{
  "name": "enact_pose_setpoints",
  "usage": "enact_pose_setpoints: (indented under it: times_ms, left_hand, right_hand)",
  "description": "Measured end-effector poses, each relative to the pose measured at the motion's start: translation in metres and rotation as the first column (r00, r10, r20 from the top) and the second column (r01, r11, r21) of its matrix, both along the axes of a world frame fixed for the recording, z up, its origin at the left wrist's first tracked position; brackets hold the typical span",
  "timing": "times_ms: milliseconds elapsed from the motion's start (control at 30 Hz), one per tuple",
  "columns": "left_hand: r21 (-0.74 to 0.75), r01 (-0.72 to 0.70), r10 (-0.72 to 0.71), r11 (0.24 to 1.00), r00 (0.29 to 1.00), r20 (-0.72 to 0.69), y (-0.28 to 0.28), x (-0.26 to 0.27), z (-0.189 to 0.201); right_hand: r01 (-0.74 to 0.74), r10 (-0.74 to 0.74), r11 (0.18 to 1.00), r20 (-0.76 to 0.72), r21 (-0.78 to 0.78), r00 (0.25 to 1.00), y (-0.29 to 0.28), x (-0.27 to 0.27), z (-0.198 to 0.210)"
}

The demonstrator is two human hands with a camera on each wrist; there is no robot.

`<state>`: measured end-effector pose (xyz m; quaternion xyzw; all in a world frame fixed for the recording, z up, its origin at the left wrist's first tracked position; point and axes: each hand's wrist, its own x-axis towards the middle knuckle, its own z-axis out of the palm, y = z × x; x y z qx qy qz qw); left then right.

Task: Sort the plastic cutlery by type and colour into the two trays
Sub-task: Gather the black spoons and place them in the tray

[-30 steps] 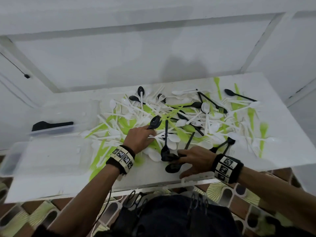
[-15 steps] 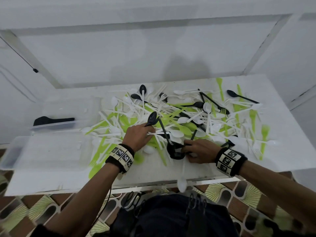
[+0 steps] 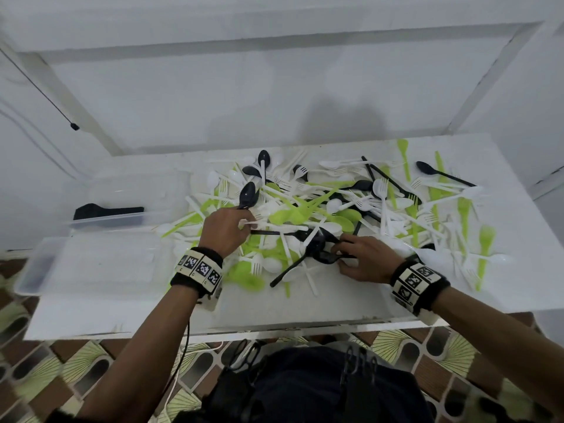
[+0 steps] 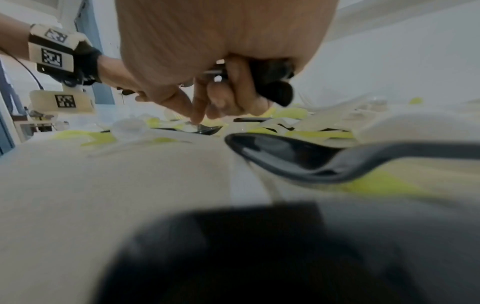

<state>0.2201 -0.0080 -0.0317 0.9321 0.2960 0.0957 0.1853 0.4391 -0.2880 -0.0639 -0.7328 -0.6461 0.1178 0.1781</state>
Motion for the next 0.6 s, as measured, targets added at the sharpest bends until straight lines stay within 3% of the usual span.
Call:
enact_pose_setpoints:
  times_ms: [200,333,467,600]
  left_hand:
    - [-0.15,0.002,0.015,0.989,0.993,0.113,0.006,-0.021,0.009]
    - [-0.254,0.132,-0.089,0.958,0.981,0.175,0.004,-0.026,0.008]
    - [-0.289,0.055,0.018,0.956,0.969,0.245,-0.003,-0.021,0.002]
    - [-0.322,0.087,-0.012,0.943,0.974,0.228,-0.009,-0.014,-0.003]
  right_hand:
    - [0.099,-0.091,0.965,-0.046,0.244,0.995,0.024,-0.017,0.014]
    - [-0.043,0.032,0.992,0.09,0.116,0.995,0.042,-0.031,0.011]
    - [-0.088,0.096,0.994,0.144,-0.065,0.985,0.054,-0.039,0.004]
    - [-0.078,0.086,0.995,0.142,-0.066,0.986,0.061,-0.038,0.008]
